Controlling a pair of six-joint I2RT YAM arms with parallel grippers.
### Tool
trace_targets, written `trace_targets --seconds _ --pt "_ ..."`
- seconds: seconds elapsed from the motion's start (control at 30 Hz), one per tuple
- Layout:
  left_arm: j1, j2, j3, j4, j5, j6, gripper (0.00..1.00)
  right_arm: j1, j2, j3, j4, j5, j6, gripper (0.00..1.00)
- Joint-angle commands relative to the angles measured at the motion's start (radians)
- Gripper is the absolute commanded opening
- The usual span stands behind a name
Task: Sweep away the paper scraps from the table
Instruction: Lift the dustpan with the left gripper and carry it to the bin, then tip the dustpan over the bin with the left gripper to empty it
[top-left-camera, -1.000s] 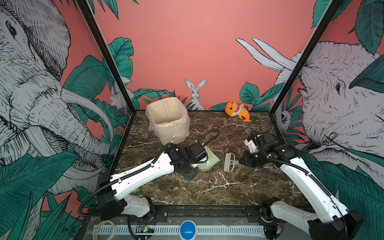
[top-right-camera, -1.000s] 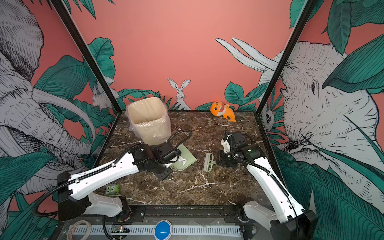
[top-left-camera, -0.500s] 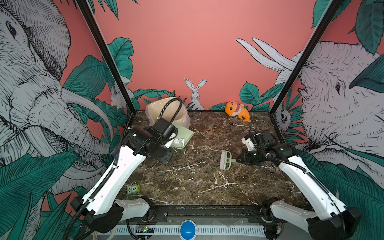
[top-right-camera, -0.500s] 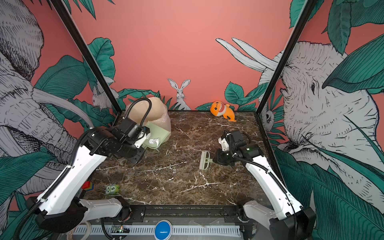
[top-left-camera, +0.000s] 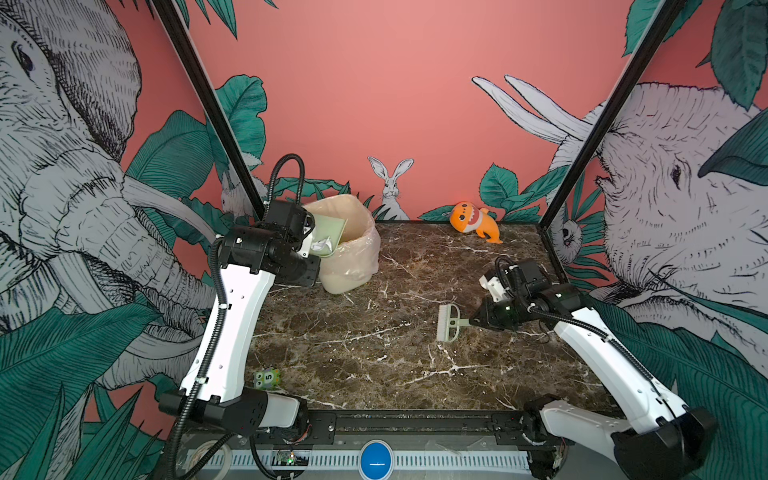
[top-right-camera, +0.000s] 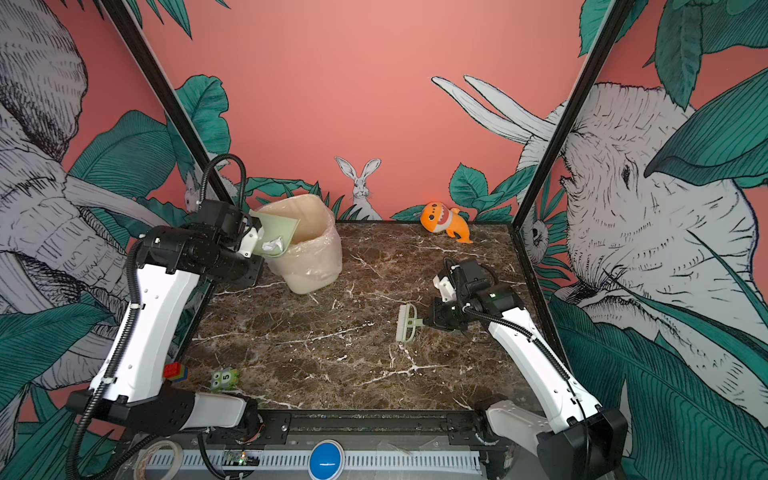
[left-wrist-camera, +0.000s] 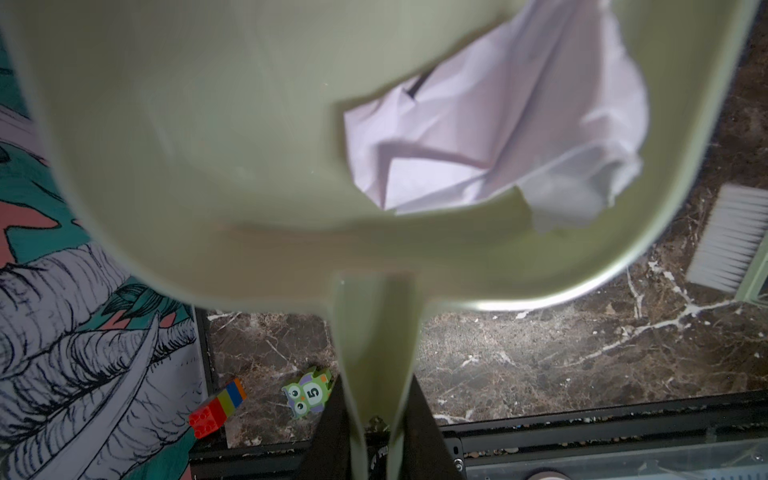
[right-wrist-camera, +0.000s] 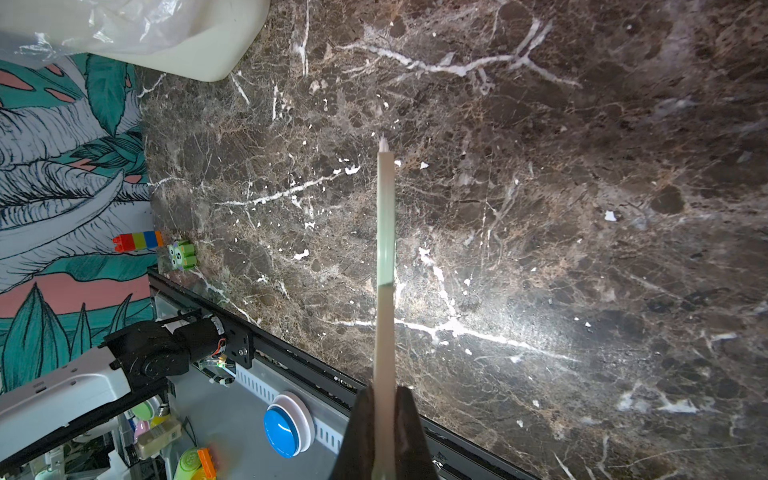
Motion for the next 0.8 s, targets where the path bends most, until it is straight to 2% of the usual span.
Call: trace_targets --seconds 0.0,0.17,0.27,0.4,0.47,0.6,0.7,0.77 --pt "0.040 0.035 0.052 0.045 -0.063 0.037 0.16 -0.006 0.007 0.028 -0.007 -0.029 -0.027 0.00" --pt "0.045 0.161 0.123 0.016 -0.309 0.122 0.16 -0.006 0.007 0.020 -0.011 -0.047 -0.031 0.00" --pt "0.040 0.212 0.156 0.015 -0.420 0.170 0.15 -0.006 0.005 0.013 -0.017 -0.046 -0.036 0.00" --pt "-0.026 0.255 0.132 0.060 -0.654 0.289 0.14 -0.006 0.003 -0.003 -0.007 -0.049 -0.026 0.00" --pt "-0.057 0.264 0.095 0.102 -0.766 0.349 0.13 -0.006 0.002 -0.006 -0.004 -0.050 -0.022 0.00" --pt "-0.094 0.250 0.035 0.216 -0.866 0.446 0.13 -0.006 -0.002 -0.007 -0.009 -0.049 -0.016 0.00" --pt "-0.114 0.217 -0.046 0.349 -0.968 0.573 0.13 -0.006 -0.006 -0.008 -0.017 -0.047 -0.015 0.00" --pt "-0.129 0.185 -0.119 0.497 -1.041 0.698 0.12 -0.006 -0.010 -0.009 -0.019 -0.047 -0.012 0.00"
